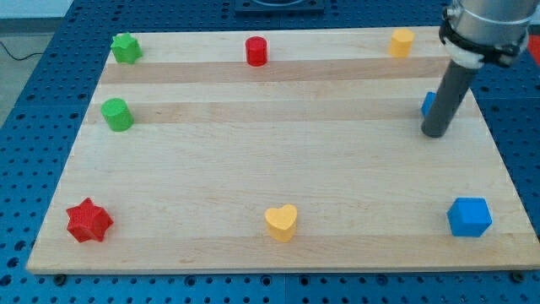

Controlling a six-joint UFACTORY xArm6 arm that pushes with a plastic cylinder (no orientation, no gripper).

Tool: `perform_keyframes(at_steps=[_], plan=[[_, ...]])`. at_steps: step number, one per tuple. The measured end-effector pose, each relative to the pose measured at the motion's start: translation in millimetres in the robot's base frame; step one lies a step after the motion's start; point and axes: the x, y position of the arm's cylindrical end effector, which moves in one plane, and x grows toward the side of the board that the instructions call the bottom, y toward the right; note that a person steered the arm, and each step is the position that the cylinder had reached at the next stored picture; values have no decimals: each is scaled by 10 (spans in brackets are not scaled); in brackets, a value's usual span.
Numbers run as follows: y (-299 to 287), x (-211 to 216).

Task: Put the blue triangle at the bottom of the yellow hexagon

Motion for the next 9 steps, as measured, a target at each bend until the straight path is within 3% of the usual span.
perform_keyframes(at_steps=[2,6,8,9], plan=[[-195,-682],[-288,111],[-191,-769],[-293,-896]])
